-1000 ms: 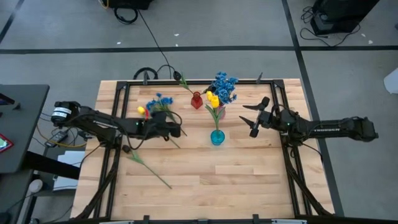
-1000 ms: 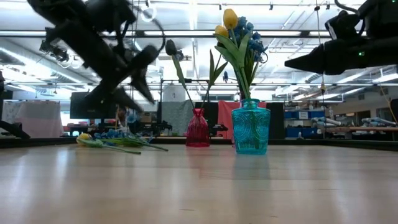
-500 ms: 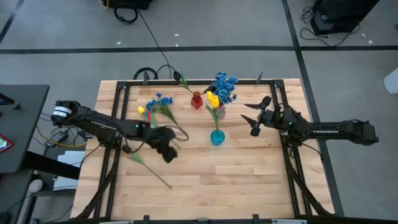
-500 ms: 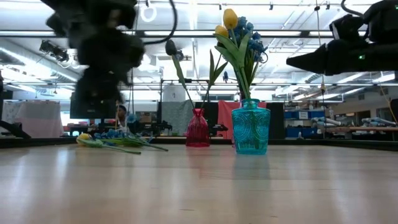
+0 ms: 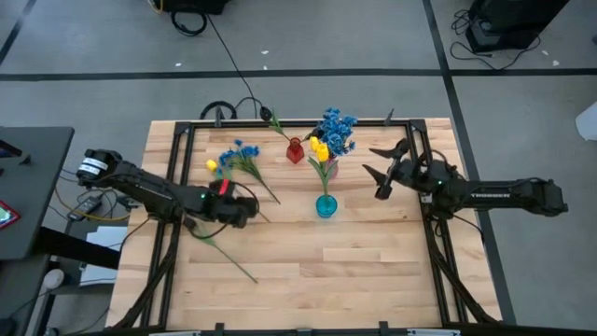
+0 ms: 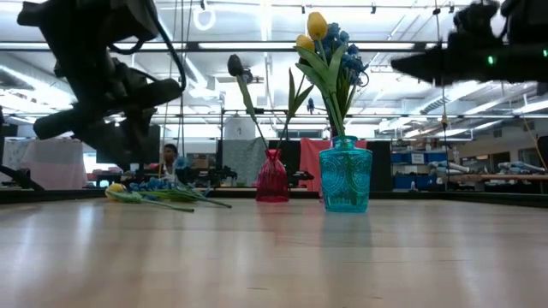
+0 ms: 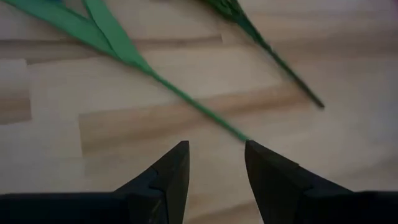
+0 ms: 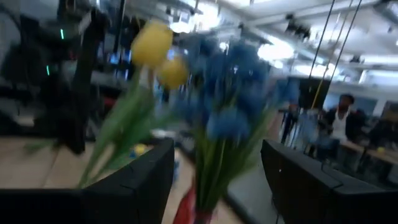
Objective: Sort flowers into vase by color
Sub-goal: Put the yellow flower into the blue vase
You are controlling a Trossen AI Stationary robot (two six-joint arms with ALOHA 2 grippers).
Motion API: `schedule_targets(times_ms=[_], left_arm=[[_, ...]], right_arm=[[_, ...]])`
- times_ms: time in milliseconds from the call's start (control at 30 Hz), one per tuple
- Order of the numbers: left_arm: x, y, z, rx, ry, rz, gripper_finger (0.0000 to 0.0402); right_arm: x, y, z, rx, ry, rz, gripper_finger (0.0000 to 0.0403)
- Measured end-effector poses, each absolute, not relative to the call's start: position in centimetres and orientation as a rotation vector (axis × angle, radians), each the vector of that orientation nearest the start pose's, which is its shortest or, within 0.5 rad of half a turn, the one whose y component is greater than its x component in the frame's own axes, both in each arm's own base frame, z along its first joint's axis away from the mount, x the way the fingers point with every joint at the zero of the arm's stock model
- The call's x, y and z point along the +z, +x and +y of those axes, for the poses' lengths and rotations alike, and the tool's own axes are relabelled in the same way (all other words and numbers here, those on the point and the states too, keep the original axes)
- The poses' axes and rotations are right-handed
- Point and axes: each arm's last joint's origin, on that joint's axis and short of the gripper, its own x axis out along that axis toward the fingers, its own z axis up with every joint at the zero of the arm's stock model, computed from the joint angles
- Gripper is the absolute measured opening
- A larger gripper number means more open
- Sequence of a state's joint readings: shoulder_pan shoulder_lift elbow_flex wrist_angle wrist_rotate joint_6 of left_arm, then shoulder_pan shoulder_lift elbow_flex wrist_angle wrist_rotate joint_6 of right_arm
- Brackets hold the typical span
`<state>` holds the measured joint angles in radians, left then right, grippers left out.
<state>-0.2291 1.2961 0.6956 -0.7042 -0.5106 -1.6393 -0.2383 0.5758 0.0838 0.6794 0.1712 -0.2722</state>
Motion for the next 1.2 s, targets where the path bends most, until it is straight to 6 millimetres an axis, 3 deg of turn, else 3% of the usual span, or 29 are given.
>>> schedule_targets(times_ms=[167,300,600,1000,1200], left_arm=[[17.7,20.8,-2.4,1.166,-1.011,0.612,0.0161],[16.3,20.7,-1.9,1.257,-1.06,0.596,0.0163],[14.3,21.5,-0.6,1.398,-1.161,0.537,0.0173],[12.4,22.4,1.5,1.5,-1.136,0.51,0.0171],[12.4,22.4,1.6,1.494,-1.113,0.538,0.0127]], right_arm=[[23.8,13.6,-3.5,-0.409,-0.308,-0.237,0.0252],[24.9,13.7,-3.1,-0.361,-0.368,-0.268,0.0252],[23.7,14.2,-2.9,-0.327,-0.363,-0.147,0.0252],[23.0,14.4,-2.7,-0.27,-0.363,-0.089,0.0252],[22.9,14.5,-2.3,-0.242,-0.362,-0.081,0.0252]])
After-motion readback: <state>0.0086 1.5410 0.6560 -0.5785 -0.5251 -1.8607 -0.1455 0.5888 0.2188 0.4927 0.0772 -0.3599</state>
